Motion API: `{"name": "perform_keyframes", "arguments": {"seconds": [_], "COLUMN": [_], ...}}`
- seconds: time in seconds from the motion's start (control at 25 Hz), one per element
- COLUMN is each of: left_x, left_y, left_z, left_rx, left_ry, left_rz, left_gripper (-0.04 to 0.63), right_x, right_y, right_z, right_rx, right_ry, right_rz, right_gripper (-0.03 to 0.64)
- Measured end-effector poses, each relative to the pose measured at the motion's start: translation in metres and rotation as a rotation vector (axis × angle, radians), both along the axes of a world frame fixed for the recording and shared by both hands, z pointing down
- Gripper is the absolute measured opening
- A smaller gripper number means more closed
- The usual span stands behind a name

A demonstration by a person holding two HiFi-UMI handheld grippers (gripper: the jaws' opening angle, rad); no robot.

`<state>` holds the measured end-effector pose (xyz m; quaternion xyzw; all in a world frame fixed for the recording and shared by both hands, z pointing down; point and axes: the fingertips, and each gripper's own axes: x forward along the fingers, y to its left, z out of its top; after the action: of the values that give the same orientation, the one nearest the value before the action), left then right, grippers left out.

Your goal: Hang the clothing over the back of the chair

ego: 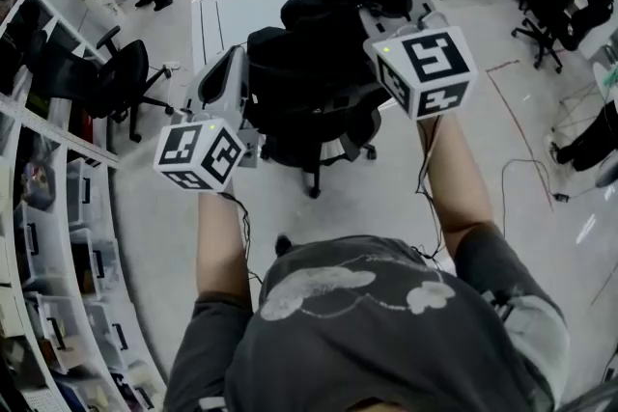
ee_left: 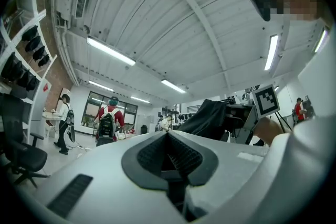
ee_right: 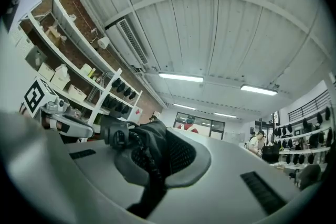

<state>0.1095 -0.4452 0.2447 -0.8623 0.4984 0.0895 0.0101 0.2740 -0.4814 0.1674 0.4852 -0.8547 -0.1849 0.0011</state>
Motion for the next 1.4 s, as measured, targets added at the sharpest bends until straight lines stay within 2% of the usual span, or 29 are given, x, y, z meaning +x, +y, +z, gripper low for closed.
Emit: {"name": "perform_keyframes", "arguments": {"seconds": [0.32, 0.52, 0.8, 1.04, 1.4], "left_x": [0.035, 0.044, 0.026, 0.023, 0.008], "left_y": [0.067, 0.11, 0.142, 0.165, 0.221], "left_z": [0.01, 0.019, 0.031, 0.042, 0.047], "left_rx": [-0.011, -0.029, -0.042, -0.078, -0.1], "left_ry": [0.017, 0.011, 0.012, 0.018, 0.036], "left_rz": [-0.08, -0.12, -0.132, -0.091, -0.028], "left_gripper": [0.002, 0.002, 0.002, 0.001, 0.002], "right_x": [-0.004, -0.008, -0.017, -0.029, -0.043], "right_y": [0.078, 0.119, 0.151, 0.175, 0.243], "right_z": [0.021, 0.034, 0.056, 0.066, 0.067], "right_rx": [0.003, -0.008, -0.049, -0.07, -0.089], "right_ry": [0.043, 0.024, 0.006, 0.015, -0.012], "right_rz": [-0.158, -0.233, -0.24, -0.215, -0.185], "right_gripper": [-0.006, -0.006, -0.006, -0.006, -0.006]}}
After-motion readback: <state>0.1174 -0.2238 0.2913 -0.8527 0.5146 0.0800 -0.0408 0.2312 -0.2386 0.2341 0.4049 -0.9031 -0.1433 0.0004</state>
